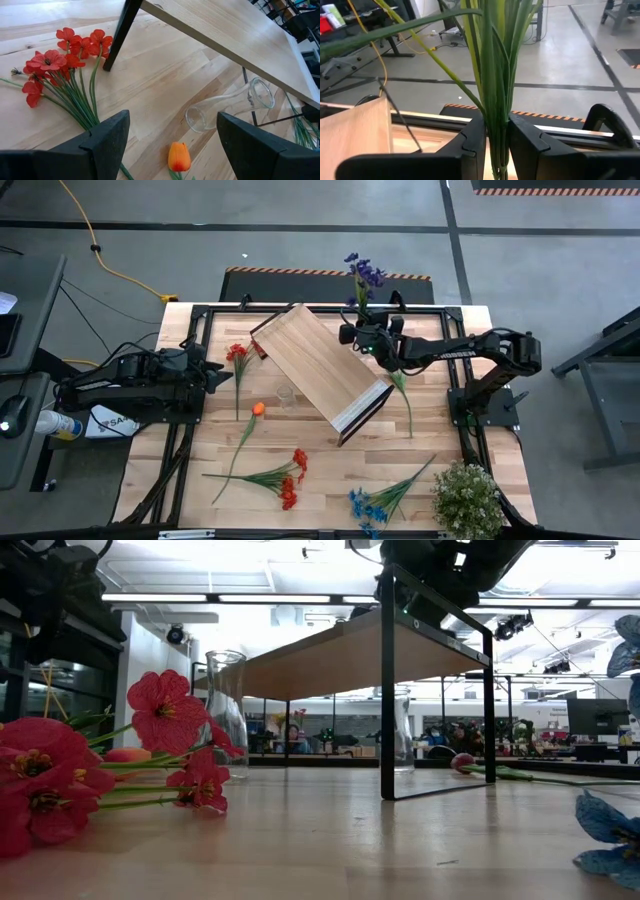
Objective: Pick and place flowers into a vace then onto a shelf
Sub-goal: Put the violet flowers into the top transparent vase
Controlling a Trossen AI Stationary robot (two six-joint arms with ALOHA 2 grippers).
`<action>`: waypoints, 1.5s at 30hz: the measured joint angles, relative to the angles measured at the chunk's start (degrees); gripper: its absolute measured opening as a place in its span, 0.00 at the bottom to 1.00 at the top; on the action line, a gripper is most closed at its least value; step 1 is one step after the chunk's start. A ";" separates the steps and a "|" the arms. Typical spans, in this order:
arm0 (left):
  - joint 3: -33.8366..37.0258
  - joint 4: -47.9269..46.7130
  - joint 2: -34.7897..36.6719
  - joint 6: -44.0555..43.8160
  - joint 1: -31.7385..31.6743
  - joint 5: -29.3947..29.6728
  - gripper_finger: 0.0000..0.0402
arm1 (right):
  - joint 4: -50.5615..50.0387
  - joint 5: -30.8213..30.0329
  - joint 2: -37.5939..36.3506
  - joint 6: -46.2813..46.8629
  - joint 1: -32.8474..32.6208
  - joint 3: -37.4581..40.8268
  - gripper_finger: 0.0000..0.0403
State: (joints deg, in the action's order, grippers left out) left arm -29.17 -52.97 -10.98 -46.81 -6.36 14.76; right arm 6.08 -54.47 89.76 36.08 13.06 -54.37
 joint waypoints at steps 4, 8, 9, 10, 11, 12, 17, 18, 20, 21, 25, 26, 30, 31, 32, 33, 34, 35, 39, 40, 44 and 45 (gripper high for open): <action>0.00 0.00 0.00 0.00 0.00 0.00 0.83 | -0.46 1.09 0.00 0.00 0.00 0.00 0.17; 0.00 0.00 0.00 0.00 -0.02 -0.02 0.83 | -0.71 1.11 0.00 0.14 0.00 0.00 0.17; 0.00 -0.01 0.00 0.00 -0.02 -0.02 0.83 | -0.75 1.11 0.00 0.38 0.00 0.00 0.17; 0.00 0.00 0.00 0.00 -0.02 -0.02 0.83 | -0.85 1.10 0.00 0.98 0.00 0.00 0.17; 0.00 0.00 0.00 0.00 0.00 -0.02 0.83 | -1.09 1.10 0.00 1.70 0.01 0.00 0.17; -0.01 0.00 0.00 0.00 -0.02 -0.03 0.83 | -1.32 1.12 0.00 2.46 0.02 0.00 0.17; -0.02 0.00 0.00 0.00 0.00 -0.04 0.83 | -3.56 2.69 0.00 2.93 0.02 0.00 0.17; -0.02 0.00 0.00 0.00 0.00 -0.04 0.83 | -3.88 3.21 0.00 2.92 0.02 0.00 0.17; -0.02 0.00 0.00 0.00 -0.02 -0.04 0.83 | -4.33 4.07 0.00 2.92 0.02 0.00 0.17; 0.00 0.00 -0.01 0.00 -0.01 -0.04 0.83 | -4.35 4.12 0.00 2.92 0.02 0.00 0.17; -0.02 0.00 -0.01 0.00 -0.02 -0.05 0.83 | -4.35 4.17 0.00 2.92 0.02 0.00 0.17; -0.02 0.00 0.00 0.00 0.01 -0.05 0.83 | -4.37 4.41 0.00 2.92 0.02 0.00 0.17; -0.02 -0.01 0.00 0.00 -0.02 -0.09 0.83 | -4.40 5.44 0.00 2.92 0.02 0.00 0.17; -0.02 -0.02 0.00 0.00 0.00 -0.30 0.83 | -4.41 5.45 0.00 2.95 0.02 0.00 0.17; -0.02 -0.02 0.00 0.00 -0.01 -0.42 0.83 | -4.41 5.56 0.00 2.95 0.02 0.00 0.17; -0.02 -0.02 0.00 0.00 -0.01 -0.42 0.83 | -4.40 5.72 0.00 2.94 0.02 0.00 0.17; -0.02 -0.02 0.00 0.00 -0.02 -0.39 0.83 | -4.41 6.06 0.00 2.93 0.02 0.00 0.17; -0.02 -0.02 0.00 0.00 -0.02 -0.39 0.83 | -4.41 6.39 0.00 2.95 0.02 0.00 0.17; -0.02 -0.02 0.00 0.00 -0.02 -0.37 0.83 | -4.41 7.37 0.00 2.92 0.02 0.00 0.17; -0.02 -0.02 0.00 0.00 0.01 -0.35 0.83 | -4.41 7.46 0.00 2.92 0.02 0.00 0.17; -0.02 -0.02 0.00 0.00 -0.02 -0.26 0.83 | -4.39 7.51 0.00 2.94 0.02 0.00 0.18; -0.02 -0.02 0.00 0.00 -0.02 -0.19 0.83 | -4.39 7.51 0.00 2.92 0.02 0.00 0.19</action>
State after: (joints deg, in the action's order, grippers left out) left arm -29.19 -52.99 -10.98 -46.81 -6.37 14.58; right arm 1.69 -46.96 89.76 39.00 13.08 -54.37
